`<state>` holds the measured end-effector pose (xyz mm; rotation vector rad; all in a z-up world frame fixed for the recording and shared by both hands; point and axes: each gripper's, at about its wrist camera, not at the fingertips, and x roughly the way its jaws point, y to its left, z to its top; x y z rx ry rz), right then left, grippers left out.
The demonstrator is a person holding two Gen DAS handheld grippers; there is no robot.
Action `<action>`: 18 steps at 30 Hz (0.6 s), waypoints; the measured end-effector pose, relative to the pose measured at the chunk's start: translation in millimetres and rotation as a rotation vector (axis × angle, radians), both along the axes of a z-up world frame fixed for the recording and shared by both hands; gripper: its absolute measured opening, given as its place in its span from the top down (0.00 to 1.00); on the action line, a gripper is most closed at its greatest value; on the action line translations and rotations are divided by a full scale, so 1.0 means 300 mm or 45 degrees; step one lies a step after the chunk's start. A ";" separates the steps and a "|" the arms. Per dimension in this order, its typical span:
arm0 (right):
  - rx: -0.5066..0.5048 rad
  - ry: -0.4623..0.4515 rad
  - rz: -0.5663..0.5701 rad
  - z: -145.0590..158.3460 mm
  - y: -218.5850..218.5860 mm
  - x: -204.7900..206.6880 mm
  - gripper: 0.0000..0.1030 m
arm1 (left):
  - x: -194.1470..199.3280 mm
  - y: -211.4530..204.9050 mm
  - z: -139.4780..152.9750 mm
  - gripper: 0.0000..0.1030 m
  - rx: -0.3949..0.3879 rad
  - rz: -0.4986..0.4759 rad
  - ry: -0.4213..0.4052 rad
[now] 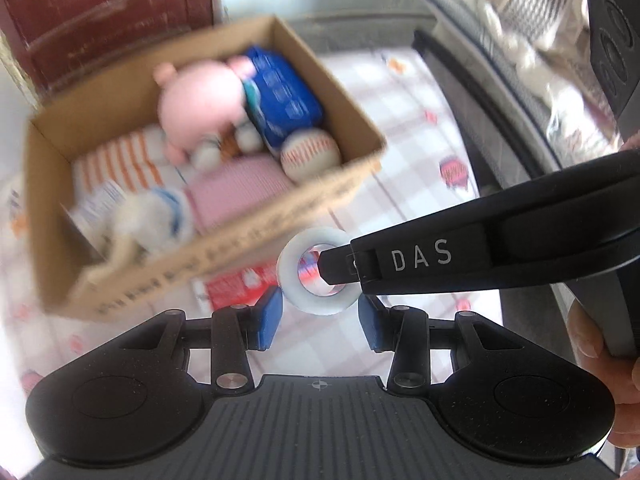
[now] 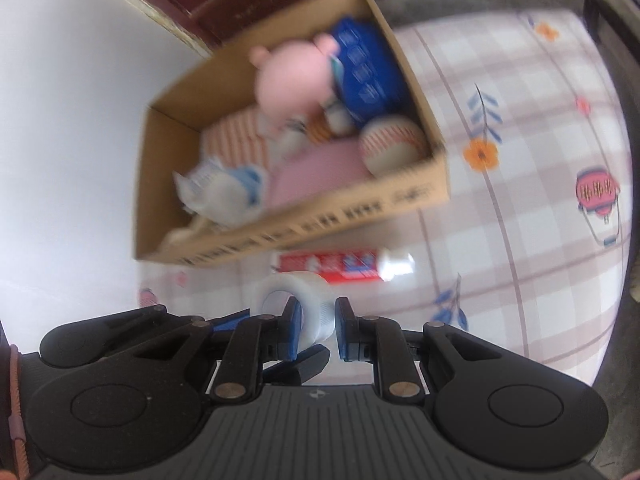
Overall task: Organize soft objects
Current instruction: 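Carry the tape roll into the box and open both grippers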
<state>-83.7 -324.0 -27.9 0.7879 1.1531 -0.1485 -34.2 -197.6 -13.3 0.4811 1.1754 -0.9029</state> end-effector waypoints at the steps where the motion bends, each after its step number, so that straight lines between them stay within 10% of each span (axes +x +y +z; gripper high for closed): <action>1: -0.008 -0.019 0.000 0.029 0.004 0.019 0.81 | 0.022 -0.007 0.022 0.60 -0.011 0.007 -0.018; 8: -0.078 -0.126 0.051 0.113 -0.017 0.226 0.80 | 0.221 -0.047 0.039 0.60 -0.082 0.080 -0.067; 18: -0.108 -0.021 0.107 -0.081 -0.144 0.464 0.81 | 0.415 -0.159 -0.173 0.60 -0.070 0.131 0.076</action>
